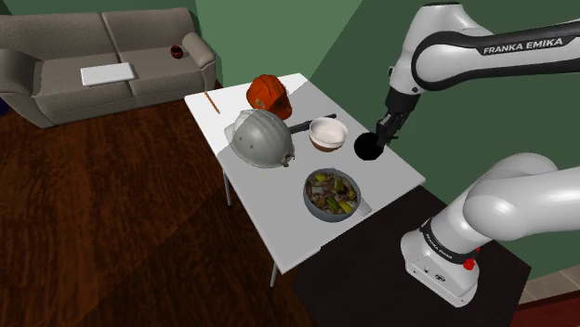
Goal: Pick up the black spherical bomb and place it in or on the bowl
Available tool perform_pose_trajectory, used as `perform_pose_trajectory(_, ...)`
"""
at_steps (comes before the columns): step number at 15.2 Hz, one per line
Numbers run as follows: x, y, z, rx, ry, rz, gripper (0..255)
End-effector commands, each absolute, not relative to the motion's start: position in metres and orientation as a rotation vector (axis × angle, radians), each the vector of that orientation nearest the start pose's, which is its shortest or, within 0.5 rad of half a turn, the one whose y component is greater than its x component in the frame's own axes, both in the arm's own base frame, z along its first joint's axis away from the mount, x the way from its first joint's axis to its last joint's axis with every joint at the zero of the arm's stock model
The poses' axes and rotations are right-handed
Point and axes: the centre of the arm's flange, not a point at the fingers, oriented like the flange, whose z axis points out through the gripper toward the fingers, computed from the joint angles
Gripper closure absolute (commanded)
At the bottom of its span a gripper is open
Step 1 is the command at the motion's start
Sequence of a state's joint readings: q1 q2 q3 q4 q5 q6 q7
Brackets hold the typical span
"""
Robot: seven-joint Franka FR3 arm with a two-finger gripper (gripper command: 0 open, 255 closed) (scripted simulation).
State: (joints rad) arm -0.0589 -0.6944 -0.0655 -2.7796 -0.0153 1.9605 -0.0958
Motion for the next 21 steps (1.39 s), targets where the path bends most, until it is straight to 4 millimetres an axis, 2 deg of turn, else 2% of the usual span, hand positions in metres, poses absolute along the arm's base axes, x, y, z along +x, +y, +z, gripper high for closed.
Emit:
perform_pose_trajectory(1,0.308,-0.037,0.404,-3.095,0.006,0.189,255)
perform_pose_trajectory(15,0.284,0.146,0.414,-3.095,0.006,0.189,255)
perform_pose_trajectory(21,0.284,0.146,0.382,-3.095,0.006,0.189,255)
